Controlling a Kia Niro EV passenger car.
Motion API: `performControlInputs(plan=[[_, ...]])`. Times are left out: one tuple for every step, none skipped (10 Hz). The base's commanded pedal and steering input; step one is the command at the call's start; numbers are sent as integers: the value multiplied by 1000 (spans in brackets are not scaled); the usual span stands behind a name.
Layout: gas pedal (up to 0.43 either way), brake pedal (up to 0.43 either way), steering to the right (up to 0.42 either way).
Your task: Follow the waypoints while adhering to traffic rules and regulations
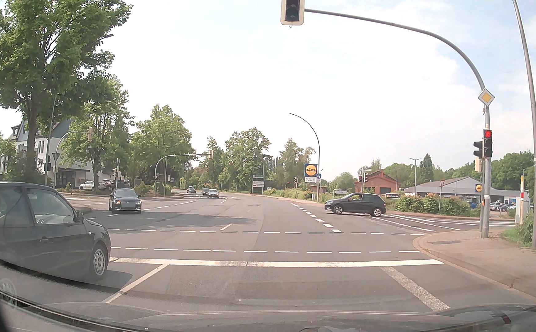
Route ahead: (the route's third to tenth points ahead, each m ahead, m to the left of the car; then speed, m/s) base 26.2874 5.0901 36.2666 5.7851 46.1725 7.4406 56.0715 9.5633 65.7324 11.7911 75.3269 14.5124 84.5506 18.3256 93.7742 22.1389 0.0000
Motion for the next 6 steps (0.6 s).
performControlInputs(plan=[[0,0,-18],[0,0,-18],[0,0,-18],[0,0,-18],[0,0,-18],[0,0,-18]])
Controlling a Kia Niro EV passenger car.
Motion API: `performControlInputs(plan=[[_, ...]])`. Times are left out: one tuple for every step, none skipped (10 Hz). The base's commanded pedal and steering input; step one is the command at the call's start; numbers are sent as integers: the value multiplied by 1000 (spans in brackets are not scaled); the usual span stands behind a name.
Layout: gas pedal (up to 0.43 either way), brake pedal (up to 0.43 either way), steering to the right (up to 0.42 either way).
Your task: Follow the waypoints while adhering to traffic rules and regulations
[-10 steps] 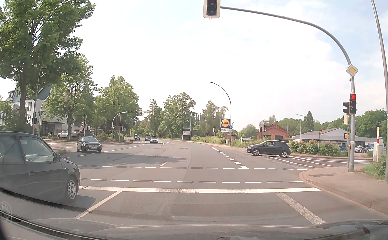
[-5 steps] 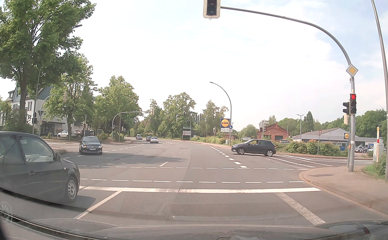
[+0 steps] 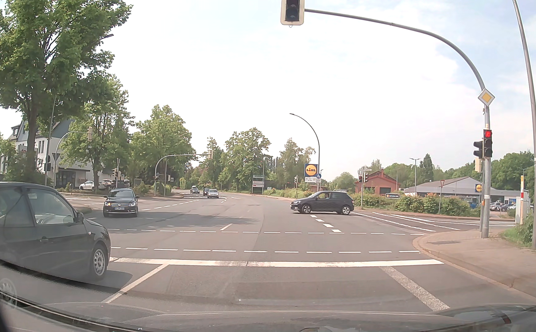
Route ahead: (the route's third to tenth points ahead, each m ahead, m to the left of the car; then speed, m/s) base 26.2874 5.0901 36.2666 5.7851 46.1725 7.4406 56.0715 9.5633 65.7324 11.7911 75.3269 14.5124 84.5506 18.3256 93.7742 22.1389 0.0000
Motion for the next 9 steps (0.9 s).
performControlInputs(plan=[[0,0,-18],[0,0,-18],[0,0,-18],[0,0,-18],[0,0,-18],[0,0,-18],[0,0,-18],[0,0,-18],[0,0,-18]])
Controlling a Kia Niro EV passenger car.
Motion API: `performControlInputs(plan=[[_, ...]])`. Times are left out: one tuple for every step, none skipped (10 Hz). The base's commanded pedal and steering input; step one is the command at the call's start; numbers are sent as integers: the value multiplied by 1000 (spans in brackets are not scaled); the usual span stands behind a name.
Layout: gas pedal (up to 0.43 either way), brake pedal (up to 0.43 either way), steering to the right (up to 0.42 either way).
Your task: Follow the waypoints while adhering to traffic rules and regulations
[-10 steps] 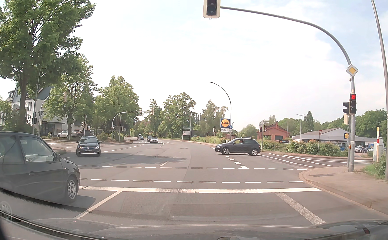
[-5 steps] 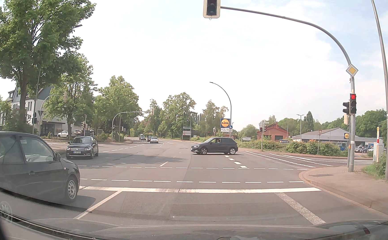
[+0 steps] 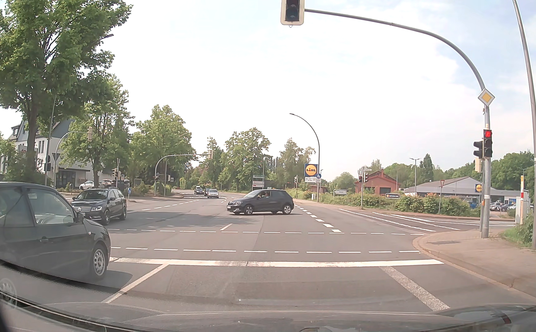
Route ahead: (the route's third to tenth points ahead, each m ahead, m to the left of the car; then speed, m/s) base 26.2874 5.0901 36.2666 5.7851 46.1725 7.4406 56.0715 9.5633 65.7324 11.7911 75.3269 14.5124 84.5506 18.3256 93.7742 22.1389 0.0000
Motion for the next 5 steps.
performControlInputs(plan=[[0,0,-18],[0,0,-18],[0,0,-18],[0,0,-18],[0,0,-18]])
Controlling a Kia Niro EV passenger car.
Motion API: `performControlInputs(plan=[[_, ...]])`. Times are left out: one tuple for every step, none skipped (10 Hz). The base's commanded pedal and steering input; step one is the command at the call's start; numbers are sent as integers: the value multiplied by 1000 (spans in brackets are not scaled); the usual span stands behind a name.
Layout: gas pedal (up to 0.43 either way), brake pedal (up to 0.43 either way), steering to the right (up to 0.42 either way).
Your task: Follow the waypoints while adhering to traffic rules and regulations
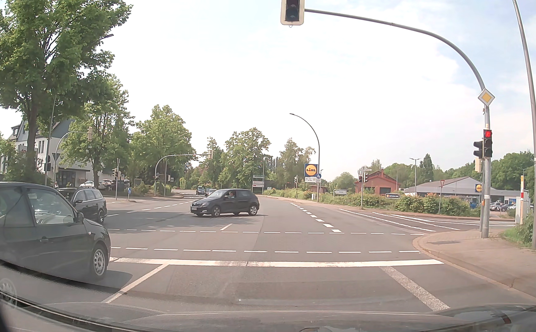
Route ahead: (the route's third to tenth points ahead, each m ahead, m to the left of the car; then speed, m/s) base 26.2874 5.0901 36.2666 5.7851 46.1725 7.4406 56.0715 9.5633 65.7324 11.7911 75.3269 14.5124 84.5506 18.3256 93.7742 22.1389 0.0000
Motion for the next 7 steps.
performControlInputs(plan=[[0,0,-18],[0,0,-18],[0,0,-18],[0,0,-18],[0,0,-18],[0,0,-18],[0,0,-18]])
